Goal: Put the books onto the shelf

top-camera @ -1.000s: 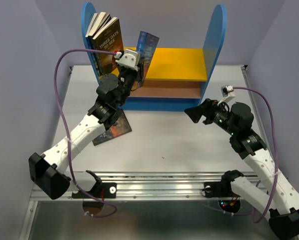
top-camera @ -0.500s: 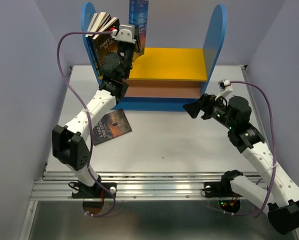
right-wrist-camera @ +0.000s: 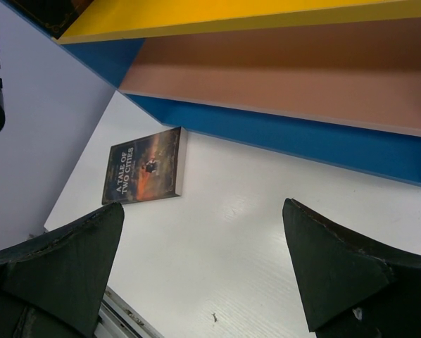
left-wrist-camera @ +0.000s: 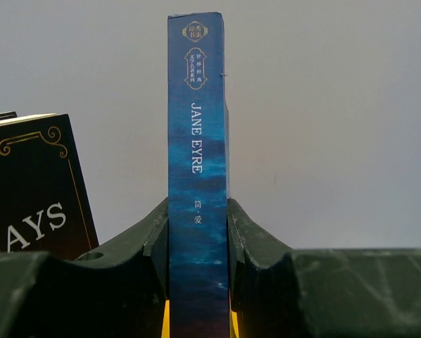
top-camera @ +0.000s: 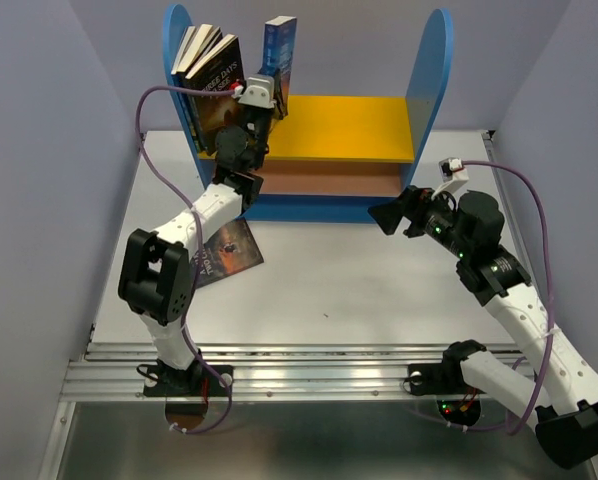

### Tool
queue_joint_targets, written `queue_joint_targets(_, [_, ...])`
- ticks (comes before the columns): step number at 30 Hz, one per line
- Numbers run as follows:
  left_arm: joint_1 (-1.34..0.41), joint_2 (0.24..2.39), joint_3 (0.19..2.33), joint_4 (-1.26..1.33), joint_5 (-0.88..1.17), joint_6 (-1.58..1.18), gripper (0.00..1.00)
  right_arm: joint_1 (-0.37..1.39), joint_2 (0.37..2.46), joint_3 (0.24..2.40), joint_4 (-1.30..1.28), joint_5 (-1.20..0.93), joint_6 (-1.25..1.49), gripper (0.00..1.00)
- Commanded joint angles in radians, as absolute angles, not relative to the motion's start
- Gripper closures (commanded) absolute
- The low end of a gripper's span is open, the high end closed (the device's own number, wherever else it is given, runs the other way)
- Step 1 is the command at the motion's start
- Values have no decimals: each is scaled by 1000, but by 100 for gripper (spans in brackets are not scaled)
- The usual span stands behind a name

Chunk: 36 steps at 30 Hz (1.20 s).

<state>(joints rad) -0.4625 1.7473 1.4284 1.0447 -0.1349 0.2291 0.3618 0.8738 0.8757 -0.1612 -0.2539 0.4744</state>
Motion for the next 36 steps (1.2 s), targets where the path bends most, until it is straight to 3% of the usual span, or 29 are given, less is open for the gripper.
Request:
queue_joint_targets(1, [-454,1643,1324,1495,-130,250,100,370,864,922,-156,-244,469,0])
queue_joint_targets(14, [-454,1551,999,1644,-230,209,100,370,902,917,-155,-278,512,0])
queue_joint_targets(16, [-454,1545,982,1635,-271,207,91,370,902,913,-149,-278,523,0])
queue_joint_targets(20, [-449,1543,945,1631,-313,212,89,370,899,911,-149,-282,528,0])
queue_joint_targets(22, [-449,1540,942,1626,-353,213,71,370,900,913,-146,-284,528,0])
queue_joint_targets(29, [-436,1551,942,1621,-469,258,73,370,894,905,-146,-282,532,0])
queue_joint_targets(33, [-399,1568,980,1582,-494,238,82,370,888,904,-144,-282,534,0])
queue_joint_targets(36, [-376,1575,997,1578,-522,235,82,370,888,896,-143,-278,535,0])
